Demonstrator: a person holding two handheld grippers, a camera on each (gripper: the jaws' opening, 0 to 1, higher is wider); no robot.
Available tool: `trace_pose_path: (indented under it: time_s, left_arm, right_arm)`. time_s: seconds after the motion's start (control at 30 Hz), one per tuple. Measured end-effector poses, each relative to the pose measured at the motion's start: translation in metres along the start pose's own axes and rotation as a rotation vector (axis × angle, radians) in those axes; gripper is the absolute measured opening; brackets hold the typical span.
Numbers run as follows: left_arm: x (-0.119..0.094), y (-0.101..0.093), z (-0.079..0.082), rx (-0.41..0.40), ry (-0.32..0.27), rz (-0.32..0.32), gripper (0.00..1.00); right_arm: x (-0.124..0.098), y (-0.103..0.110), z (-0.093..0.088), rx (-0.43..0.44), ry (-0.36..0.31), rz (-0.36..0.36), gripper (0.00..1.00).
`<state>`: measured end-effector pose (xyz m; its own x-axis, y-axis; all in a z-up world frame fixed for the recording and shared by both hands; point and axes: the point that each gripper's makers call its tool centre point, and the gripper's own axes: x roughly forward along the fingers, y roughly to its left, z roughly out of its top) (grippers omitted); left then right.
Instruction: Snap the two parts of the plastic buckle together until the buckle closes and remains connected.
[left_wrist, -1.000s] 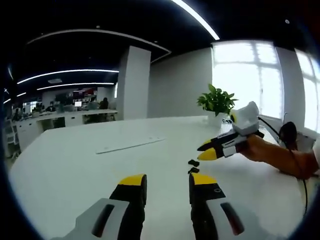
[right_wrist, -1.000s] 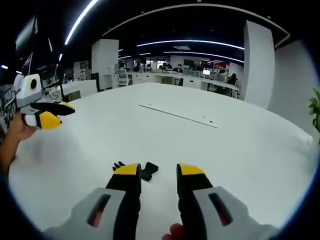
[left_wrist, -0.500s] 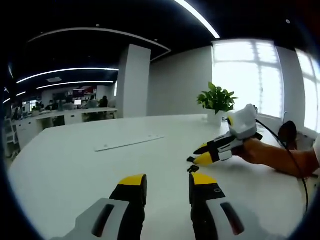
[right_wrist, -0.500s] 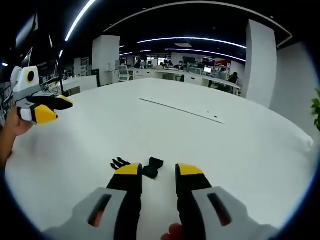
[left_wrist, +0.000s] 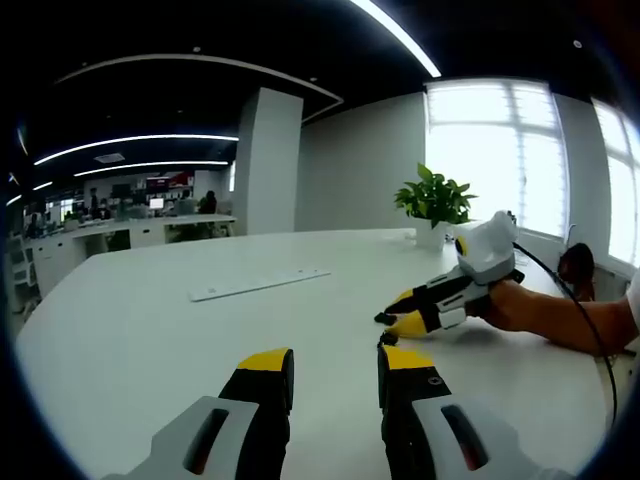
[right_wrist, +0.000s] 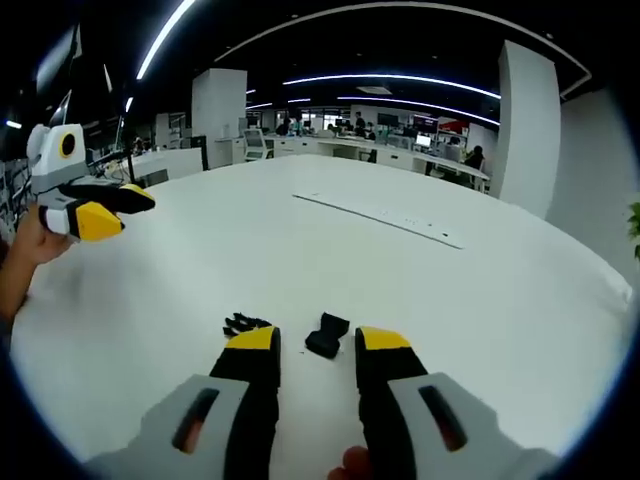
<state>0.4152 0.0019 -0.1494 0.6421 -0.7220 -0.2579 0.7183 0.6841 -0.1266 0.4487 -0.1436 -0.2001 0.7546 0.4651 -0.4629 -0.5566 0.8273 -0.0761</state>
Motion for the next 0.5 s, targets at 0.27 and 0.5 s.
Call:
trace_pose_path:
  time_s: [0.27,0.5]
  left_arm:
    - [0.0004,0.001,-0.0018,0.003,0.008,0.004,0.33]
    - [0.0007,0.0023,-0.0038,0.007,0.016,0.008,0.33]
  right_arm:
    - [-0.0005,-0.002,0.0015,-0.024,-0.003,-0.026,0.34]
    - [0.004,0.007,0.0052,-0.069,-0.013,-0.02,0.39]
